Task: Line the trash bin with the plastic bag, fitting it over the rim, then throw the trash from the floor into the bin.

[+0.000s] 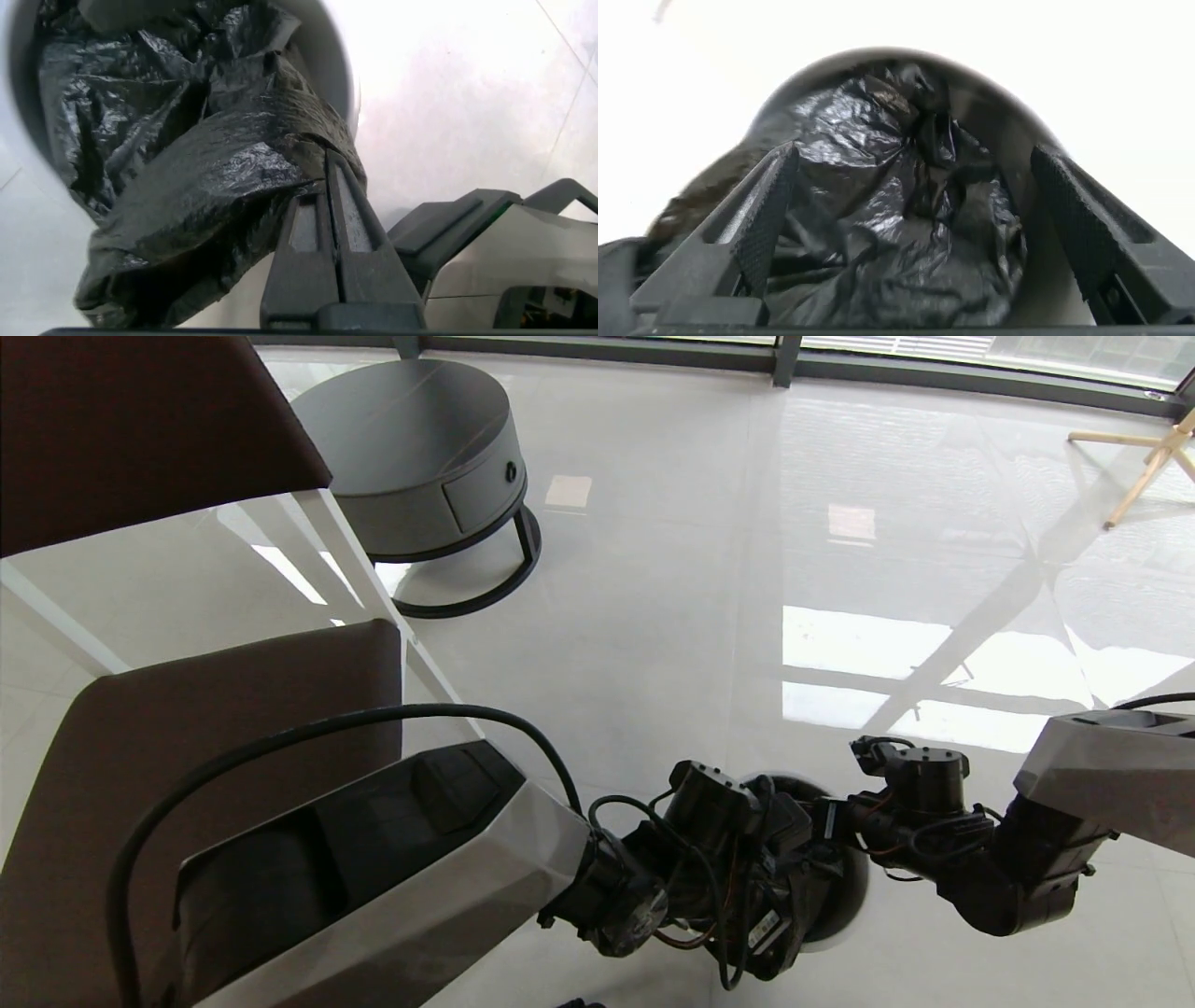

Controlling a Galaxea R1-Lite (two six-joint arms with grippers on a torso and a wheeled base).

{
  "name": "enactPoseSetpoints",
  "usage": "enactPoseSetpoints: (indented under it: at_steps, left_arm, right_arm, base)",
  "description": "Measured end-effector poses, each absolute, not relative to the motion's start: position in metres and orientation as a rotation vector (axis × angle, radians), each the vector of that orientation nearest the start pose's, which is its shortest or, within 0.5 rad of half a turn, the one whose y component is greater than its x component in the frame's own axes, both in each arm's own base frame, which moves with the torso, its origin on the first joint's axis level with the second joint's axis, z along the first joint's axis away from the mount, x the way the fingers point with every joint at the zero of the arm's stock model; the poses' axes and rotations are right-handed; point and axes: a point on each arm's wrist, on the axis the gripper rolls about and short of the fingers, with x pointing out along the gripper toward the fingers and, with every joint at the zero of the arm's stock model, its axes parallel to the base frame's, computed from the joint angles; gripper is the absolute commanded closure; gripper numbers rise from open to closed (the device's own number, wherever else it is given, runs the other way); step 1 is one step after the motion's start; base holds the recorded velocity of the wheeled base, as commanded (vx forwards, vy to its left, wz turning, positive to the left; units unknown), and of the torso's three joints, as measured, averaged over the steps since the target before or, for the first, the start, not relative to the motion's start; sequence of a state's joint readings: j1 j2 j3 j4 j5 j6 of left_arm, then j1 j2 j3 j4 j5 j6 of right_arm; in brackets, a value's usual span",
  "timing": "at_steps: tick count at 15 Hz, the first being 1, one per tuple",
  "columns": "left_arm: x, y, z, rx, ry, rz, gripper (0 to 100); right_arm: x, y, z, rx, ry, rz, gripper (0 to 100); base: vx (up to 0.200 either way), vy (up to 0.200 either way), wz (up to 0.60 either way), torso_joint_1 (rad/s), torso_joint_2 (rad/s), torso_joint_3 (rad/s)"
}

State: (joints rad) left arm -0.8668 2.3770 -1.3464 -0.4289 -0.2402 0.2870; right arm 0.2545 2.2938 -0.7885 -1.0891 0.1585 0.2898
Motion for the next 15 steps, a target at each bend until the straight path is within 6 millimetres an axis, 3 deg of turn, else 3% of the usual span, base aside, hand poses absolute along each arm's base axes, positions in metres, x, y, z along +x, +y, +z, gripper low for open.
enactPoseSetpoints:
  at_steps: [4, 7, 11, 13, 15]
  left_arm:
    - [0.296, -0.353, 0.039, 0.44, 0.432, -1.148, 100]
    - [0.302, -0.35, 0.043, 0.431, 0.421, -1.132, 100]
    - [0.304, -0.35, 0.053, 0.42, 0.394, -1.127, 100]
    - [0.304, -0.35, 0.056, 0.419, 0.388, -1.127, 100]
    - [0.304, -0.35, 0.057, 0.418, 0.385, -1.127, 100]
  right_arm:
    - [0.352, 0.093, 0.031, 0.264, 0.455, 0.341, 0]
    - [0.332, 0.089, 0.043, 0.26, 0.443, 0.347, 0]
    - [0.282, 0.09, 0.045, 0.173, 0.449, 0.405, 0]
    - [0.255, 0.1, 0.041, 0.112, 0.453, 0.431, 0]
    - [0.239, 0.109, 0.036, 0.044, 0.447, 0.438, 0]
  base:
    - [0.0, 0.0, 0.0, 0.0, 0.0, 0.0]
    - [0.0, 0.0, 0.0, 0.0, 0.0, 0.0]
    - [0.0, 0.0, 0.0, 0.0, 0.0, 0.0]
    - [0.0, 0.0, 0.0, 0.0, 0.0, 0.0]
    - [0.0, 0.0, 0.0, 0.0, 0.0, 0.0]
